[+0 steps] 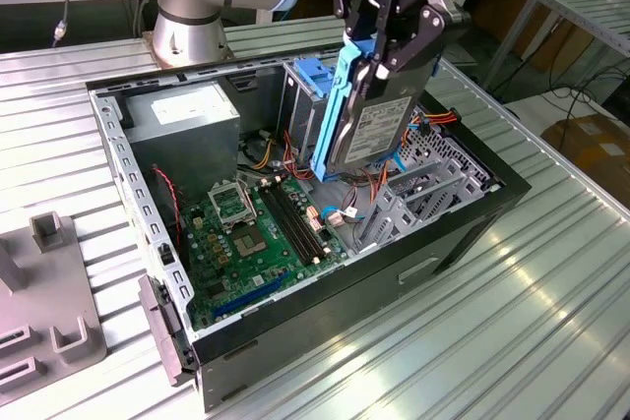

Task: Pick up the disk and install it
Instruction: 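Insert the disk into the insertion slot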

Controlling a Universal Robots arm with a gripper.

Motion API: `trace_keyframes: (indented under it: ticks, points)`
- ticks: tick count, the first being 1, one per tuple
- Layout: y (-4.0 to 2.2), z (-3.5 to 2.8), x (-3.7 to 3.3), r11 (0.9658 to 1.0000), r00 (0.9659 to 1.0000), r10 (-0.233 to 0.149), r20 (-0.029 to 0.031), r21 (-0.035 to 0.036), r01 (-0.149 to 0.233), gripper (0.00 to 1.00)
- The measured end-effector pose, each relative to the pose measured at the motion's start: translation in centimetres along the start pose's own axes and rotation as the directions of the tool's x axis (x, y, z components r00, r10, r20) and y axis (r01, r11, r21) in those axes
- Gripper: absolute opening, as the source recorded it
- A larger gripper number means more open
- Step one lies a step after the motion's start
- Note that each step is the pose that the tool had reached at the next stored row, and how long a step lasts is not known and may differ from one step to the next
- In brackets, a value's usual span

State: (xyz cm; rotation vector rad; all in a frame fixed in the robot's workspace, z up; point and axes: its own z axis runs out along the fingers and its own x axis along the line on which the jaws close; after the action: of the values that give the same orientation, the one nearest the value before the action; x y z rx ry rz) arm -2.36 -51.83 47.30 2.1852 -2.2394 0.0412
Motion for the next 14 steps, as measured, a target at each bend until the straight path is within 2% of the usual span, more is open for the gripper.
trace_keyframes:
  ticks: [3,6,14]
  points:
    - [-0.26,0.03,0.27,1.0,1.0,0.0,-0.0009,0.0,0.0,0.37]
    - [-0.49,0.1,1.02,1.0,1.0,0.0,-0.0011,0.0001,0.0,0.37]
    - [-2.74,0.33,1.63,1.0,1.0,0.0,-0.003,0.0001,0.0,0.37]
